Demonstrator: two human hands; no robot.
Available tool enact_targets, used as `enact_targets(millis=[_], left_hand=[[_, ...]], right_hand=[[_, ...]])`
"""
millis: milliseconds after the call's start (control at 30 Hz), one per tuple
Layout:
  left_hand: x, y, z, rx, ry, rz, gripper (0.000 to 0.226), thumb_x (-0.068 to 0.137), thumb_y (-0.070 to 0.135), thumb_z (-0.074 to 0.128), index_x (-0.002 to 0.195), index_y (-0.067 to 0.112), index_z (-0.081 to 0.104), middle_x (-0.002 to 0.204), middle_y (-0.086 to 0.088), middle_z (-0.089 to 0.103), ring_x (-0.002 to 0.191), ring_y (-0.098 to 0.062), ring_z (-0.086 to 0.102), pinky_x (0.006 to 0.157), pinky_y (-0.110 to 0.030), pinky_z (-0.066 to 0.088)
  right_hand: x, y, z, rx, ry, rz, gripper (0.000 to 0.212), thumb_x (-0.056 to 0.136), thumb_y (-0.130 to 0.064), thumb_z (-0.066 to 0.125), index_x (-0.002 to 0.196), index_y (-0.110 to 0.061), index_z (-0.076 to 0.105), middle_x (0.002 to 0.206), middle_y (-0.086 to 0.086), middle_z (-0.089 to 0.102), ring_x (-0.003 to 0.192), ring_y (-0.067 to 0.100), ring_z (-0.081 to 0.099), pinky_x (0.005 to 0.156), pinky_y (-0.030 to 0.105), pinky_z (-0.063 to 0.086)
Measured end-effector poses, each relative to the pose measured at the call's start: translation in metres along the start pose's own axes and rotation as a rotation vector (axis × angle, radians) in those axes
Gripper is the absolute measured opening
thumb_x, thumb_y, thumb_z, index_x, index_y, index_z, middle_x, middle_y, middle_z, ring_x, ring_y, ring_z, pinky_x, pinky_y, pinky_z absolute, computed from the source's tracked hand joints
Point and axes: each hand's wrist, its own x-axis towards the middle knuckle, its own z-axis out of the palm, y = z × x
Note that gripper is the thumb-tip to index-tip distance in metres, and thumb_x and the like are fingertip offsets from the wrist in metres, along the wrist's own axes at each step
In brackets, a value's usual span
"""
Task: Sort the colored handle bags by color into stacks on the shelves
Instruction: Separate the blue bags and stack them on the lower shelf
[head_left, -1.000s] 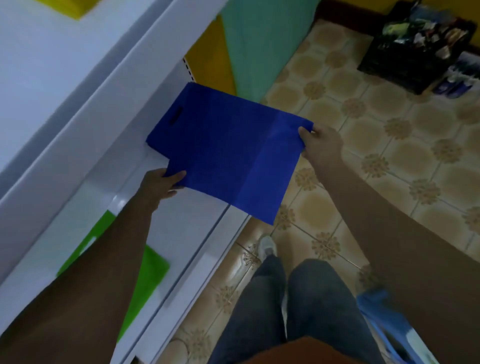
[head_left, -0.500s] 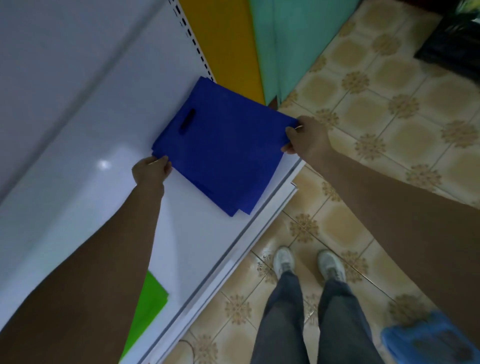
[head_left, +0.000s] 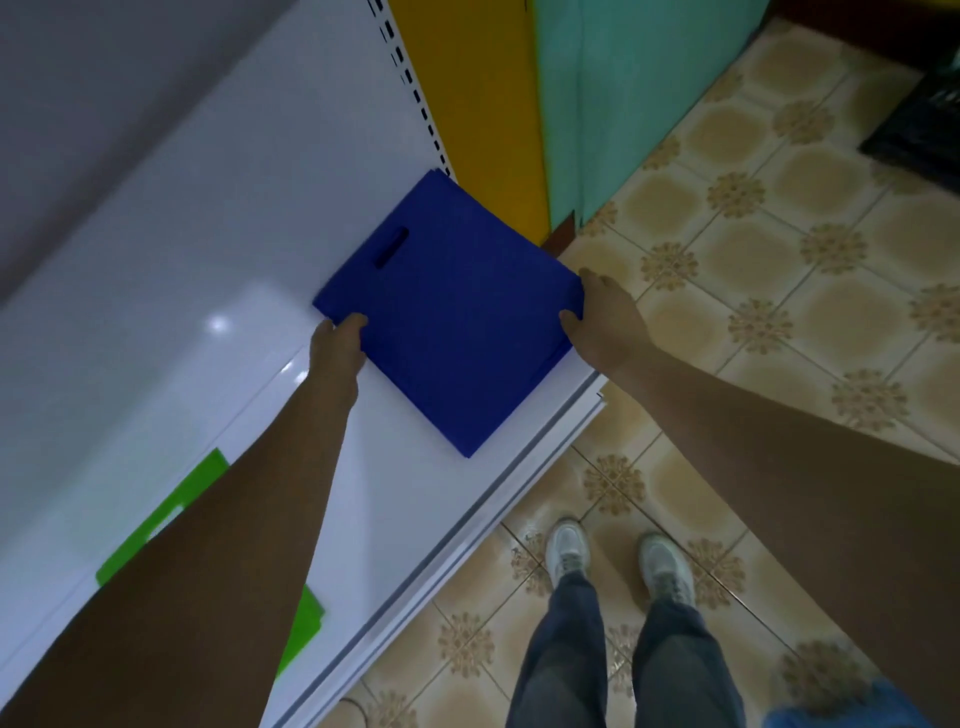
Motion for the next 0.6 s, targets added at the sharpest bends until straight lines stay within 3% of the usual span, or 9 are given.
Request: enact_targets(millis=[67,167,233,333,467,600], left_hand=[[-0.005,0.0,0.006,0.038,0.0,0.029,0.05,0.091,0.021,0.061,0.139,0.012,0.049,0.126,-0.001,0.059,0.101,-0.015,0.059,0.085,-0.026,0.05],[-0.026,0.002,0.006,0.14,0.058,0.093,0.064,0.096,0.027,0.056,0.152,0.014,0.027,0.13,0.008,0.042,0.111,-0.015,0.047,0.095,-0.026,0.04],[-0.049,0.002,0.0,0.222,0.079,0.115,0.07,0.097,0.032,0.054,0.155,0.015,0.018,0.146,0.003,0.037,0.127,-0.02,0.043,0.106,-0.028,0.035],[-0.098,0.0,-0.016,0.307,0.108,0.167,0.069,0.096,0.034,0.057,0.154,0.013,0.025,0.155,-0.007,0.034,0.138,-0.024,0.038,0.113,-0.032,0.03],[-0.182,-0.004,-0.049,0.227,0.126,0.23,0.067,0.093,0.035,0.063,0.151,0.021,0.032,0.147,-0.004,0.045,0.132,-0.02,0.047,0.111,-0.032,0.036],[-0.272,-0.025,-0.103,0.184,0.293,0.334,0.065,0.091,0.03,0.067,0.148,0.024,0.038,0.138,-0.008,0.053,0.126,-0.022,0.052,0.106,-0.039,0.044]], right_hand=[[0.0,0.0,0.0,0.013,-0.02,0.013,0.052,0.098,-0.024,0.05,0.143,-0.003,0.035,0.139,0.017,0.045,0.125,0.033,0.045,0.098,0.039,0.041],[-0.01,-0.003,-0.01,-0.124,0.023,0.0,0.064,0.099,-0.035,0.047,0.15,-0.005,0.021,0.151,0.016,0.031,0.138,0.035,0.03,0.113,0.043,0.03],[-0.028,-0.013,-0.021,-0.114,0.012,-0.015,0.07,0.099,-0.038,0.045,0.153,-0.007,0.014,0.156,0.013,0.023,0.142,0.033,0.025,0.116,0.043,0.027],[-0.07,-0.04,-0.037,0.006,-0.049,-0.105,0.074,0.1,-0.04,0.047,0.155,-0.008,0.009,0.16,0.01,0.016,0.145,0.028,0.021,0.116,0.039,0.027],[-0.145,-0.091,-0.052,0.085,-0.108,-0.36,0.075,0.098,-0.039,0.052,0.155,-0.009,0.012,0.159,0.008,0.022,0.146,0.025,0.022,0.116,0.034,0.026],[-0.229,-0.142,-0.054,0.098,-0.244,-0.607,0.072,0.097,-0.042,0.051,0.154,-0.014,0.017,0.157,0.005,0.028,0.143,0.021,0.028,0.115,0.029,0.024]])
